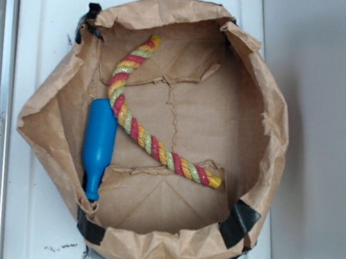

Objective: Grab the multicolored rope.

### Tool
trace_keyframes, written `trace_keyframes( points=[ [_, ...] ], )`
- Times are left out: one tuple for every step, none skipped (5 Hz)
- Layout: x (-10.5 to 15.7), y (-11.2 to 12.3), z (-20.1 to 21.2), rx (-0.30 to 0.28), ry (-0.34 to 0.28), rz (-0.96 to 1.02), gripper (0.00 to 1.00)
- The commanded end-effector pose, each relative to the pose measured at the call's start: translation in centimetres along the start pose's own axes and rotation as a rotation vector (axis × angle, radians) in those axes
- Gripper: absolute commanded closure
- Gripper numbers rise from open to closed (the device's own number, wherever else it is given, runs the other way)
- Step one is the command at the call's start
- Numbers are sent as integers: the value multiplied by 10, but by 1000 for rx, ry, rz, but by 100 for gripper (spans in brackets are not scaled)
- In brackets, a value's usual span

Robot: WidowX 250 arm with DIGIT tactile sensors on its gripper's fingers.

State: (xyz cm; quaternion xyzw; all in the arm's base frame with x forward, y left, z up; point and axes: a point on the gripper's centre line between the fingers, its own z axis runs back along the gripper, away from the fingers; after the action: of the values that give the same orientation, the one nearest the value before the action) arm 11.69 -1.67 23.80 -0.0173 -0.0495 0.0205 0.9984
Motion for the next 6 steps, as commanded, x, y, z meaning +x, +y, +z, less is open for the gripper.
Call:
trace_keyframes(
  points=[
    [0, 0, 0, 0, 0, 0, 0],
    [37, 22, -10, 35, -45, 29, 0],
    [65, 41, -31, 57, -51, 36, 0],
    [99, 73, -51, 91, -70, 18, 0],
    [114, 89, -74, 63, -89, 9, 0],
    [130, 62, -89, 28, -97, 7, 0]
  ],
)
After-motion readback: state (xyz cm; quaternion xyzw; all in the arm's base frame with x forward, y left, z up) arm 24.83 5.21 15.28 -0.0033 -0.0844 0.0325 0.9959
